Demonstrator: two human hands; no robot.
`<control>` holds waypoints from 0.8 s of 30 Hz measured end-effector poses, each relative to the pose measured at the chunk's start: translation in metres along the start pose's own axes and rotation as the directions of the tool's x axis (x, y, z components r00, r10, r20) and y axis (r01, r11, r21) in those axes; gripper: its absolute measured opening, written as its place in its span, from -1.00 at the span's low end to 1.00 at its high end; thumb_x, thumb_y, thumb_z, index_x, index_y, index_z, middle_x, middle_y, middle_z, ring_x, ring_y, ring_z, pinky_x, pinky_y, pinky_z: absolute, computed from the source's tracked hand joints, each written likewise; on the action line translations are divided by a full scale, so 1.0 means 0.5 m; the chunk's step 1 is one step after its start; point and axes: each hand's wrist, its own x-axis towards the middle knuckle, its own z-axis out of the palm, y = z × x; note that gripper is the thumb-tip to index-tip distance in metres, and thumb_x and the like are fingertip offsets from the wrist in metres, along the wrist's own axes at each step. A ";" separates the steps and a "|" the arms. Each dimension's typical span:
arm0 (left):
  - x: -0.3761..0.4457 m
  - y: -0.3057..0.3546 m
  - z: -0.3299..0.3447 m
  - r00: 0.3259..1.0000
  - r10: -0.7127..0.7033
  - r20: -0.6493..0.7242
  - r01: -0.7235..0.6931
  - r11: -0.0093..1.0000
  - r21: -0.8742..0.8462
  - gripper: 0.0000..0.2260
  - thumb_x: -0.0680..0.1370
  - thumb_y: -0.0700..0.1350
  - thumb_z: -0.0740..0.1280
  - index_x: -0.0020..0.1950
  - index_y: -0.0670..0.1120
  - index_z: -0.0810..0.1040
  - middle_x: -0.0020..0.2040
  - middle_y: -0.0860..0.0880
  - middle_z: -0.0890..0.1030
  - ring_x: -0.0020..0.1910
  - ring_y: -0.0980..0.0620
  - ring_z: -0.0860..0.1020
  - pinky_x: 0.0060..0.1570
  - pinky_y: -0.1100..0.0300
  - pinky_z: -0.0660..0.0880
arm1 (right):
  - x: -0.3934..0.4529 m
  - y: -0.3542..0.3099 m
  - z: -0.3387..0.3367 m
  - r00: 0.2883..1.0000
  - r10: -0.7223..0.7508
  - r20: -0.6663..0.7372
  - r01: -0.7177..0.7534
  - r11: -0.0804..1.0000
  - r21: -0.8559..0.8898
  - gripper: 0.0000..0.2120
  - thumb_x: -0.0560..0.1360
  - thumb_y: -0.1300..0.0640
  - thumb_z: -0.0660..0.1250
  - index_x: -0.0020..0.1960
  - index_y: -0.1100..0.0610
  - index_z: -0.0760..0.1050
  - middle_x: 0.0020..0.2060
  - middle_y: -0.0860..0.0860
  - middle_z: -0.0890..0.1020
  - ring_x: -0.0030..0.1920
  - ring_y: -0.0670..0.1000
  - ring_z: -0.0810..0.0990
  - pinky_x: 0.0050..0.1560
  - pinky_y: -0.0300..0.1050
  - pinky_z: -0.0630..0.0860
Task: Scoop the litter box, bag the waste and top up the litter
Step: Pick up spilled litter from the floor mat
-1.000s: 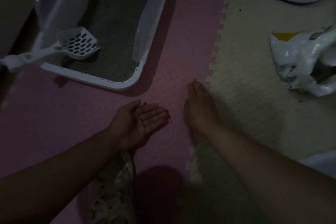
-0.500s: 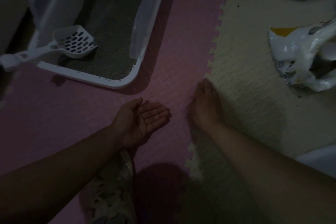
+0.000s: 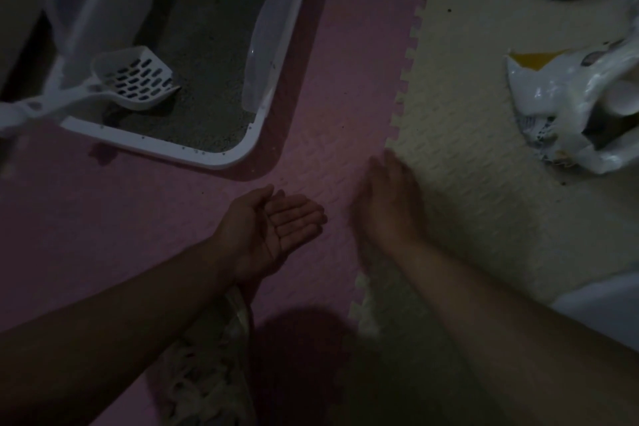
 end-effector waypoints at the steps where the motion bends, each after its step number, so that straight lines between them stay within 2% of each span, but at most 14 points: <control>1: 0.001 0.000 -0.001 1.000 -0.003 0.003 0.003 1.000 -0.001 -0.55 0.64 0.00 0.16 0.11 -0.39 0.57 0.15 -0.37 0.64 0.02 -0.31 0.69 0.09 -0.26 0.55 | 0.005 0.007 -0.006 0.998 0.053 0.030 -0.052 0.998 -0.016 -0.49 0.45 0.16 0.25 0.36 0.33 0.46 0.37 0.35 0.45 0.31 0.34 0.46 0.32 0.13 0.42; 2: 0.001 -0.001 -0.002 1.000 -0.005 0.006 0.005 1.000 0.001 -0.55 0.64 0.00 0.16 0.11 -0.39 0.57 0.15 -0.37 0.64 0.01 -0.31 0.69 0.08 -0.25 0.56 | 0.008 0.011 -0.006 0.994 0.088 0.071 -0.086 0.996 -0.039 -0.48 0.46 0.16 0.25 0.39 0.34 0.42 0.40 0.36 0.40 0.37 0.35 0.41 0.39 0.13 0.35; 4: 0.002 -0.002 -0.003 1.000 -0.011 0.012 0.011 1.000 0.008 -0.56 0.64 0.00 0.16 0.11 -0.39 0.57 0.13 -0.37 0.65 -0.01 -0.30 0.70 0.05 -0.24 0.57 | 0.001 0.000 0.005 0.990 0.065 0.124 -0.054 0.994 -0.091 -0.47 0.49 0.15 0.13 0.39 0.37 0.41 0.42 0.38 0.37 0.43 0.37 0.33 0.47 0.15 0.26; 6: 0.003 -0.001 0.000 1.000 -0.014 0.008 0.014 1.000 0.008 -0.56 0.64 0.00 0.16 0.12 -0.38 0.56 0.13 -0.37 0.65 -0.02 -0.30 0.70 0.04 -0.24 0.58 | -0.012 -0.022 0.022 0.982 -0.022 0.185 0.045 0.992 -0.119 -0.38 0.45 0.13 -0.04 0.38 0.40 0.43 0.37 0.39 0.43 0.41 0.38 0.36 0.47 0.17 0.28; 7: 0.005 -0.001 0.001 1.000 -0.013 0.005 0.012 1.000 0.009 -0.56 0.64 0.00 0.16 0.13 -0.38 0.56 0.13 -0.36 0.65 -0.01 -0.30 0.70 0.05 -0.23 0.58 | -0.017 -0.029 0.029 0.981 -0.064 0.184 0.084 0.991 -0.103 -0.37 0.43 0.14 -0.06 0.35 0.42 0.45 0.34 0.40 0.46 0.38 0.38 0.40 0.44 0.19 0.33; 10: 0.010 0.000 0.003 1.000 -0.014 0.001 0.014 1.000 0.017 -0.56 0.63 0.01 0.17 0.14 -0.38 0.56 0.15 -0.35 0.65 0.03 -0.28 0.69 0.09 -0.21 0.57 | -0.026 -0.038 0.035 0.983 -0.112 0.145 0.121 0.991 -0.054 -0.41 0.41 0.19 0.00 0.31 0.43 0.48 0.31 0.41 0.48 0.31 0.39 0.47 0.35 0.21 0.44; 13: 0.012 0.002 0.003 1.000 -0.017 -0.001 0.017 1.000 0.020 -0.55 0.64 0.01 0.16 0.15 -0.38 0.56 0.16 -0.35 0.64 0.05 -0.28 0.69 0.09 -0.20 0.58 | -0.013 -0.033 0.029 0.991 -0.129 0.027 0.131 0.988 -0.079 -0.63 0.39 0.31 0.25 0.16 0.37 0.58 0.16 0.33 0.59 0.13 0.34 0.57 0.10 0.13 0.56; 16: 0.013 0.004 0.002 1.000 -0.019 -0.009 0.019 1.000 0.018 -0.55 0.64 0.01 0.15 0.16 -0.38 0.56 0.16 -0.35 0.64 0.04 -0.28 0.69 0.07 -0.20 0.59 | 0.009 -0.029 0.012 0.990 -0.142 -0.018 0.138 0.980 -0.144 -0.87 0.33 0.26 0.39 -0.13 0.21 0.60 -0.10 0.18 0.59 -0.10 0.24 0.54 -0.22 0.03 0.45; 19: 0.014 0.005 0.005 1.000 -0.022 -0.017 0.022 0.999 0.033 -0.55 0.64 0.02 0.16 0.16 -0.37 0.55 0.16 -0.35 0.65 0.06 -0.27 0.68 0.08 -0.18 0.59 | 0.033 -0.025 0.006 0.989 -0.145 -0.009 0.144 0.984 -0.103 -0.94 0.30 0.29 0.43 -0.25 0.20 0.56 -0.20 0.17 0.55 -0.18 0.23 0.53 -0.29 0.01 0.39; 21: 0.014 0.007 0.007 0.999 -0.020 -0.026 0.021 0.999 0.038 -0.55 0.64 0.02 0.15 0.17 -0.37 0.55 0.16 -0.35 0.65 0.05 -0.28 0.68 0.09 -0.18 0.58 | 0.053 -0.027 0.004 0.997 -0.077 0.026 0.076 0.997 0.035 -0.98 0.35 0.33 0.40 -0.22 0.25 0.59 -0.18 0.22 0.56 -0.16 0.27 0.55 -0.24 0.04 0.45; 24: 0.018 0.012 0.005 0.999 -0.014 -0.040 0.016 0.999 0.034 -0.55 0.64 0.01 0.14 0.16 -0.37 0.56 0.16 -0.35 0.65 0.07 -0.28 0.67 0.10 -0.18 0.58 | 0.081 -0.032 -0.014 0.985 0.125 0.119 -0.150 0.959 0.241 -0.88 0.45 0.25 0.37 -0.08 0.21 0.68 -0.05 0.22 0.66 -0.01 0.24 0.61 -0.02 -0.03 0.49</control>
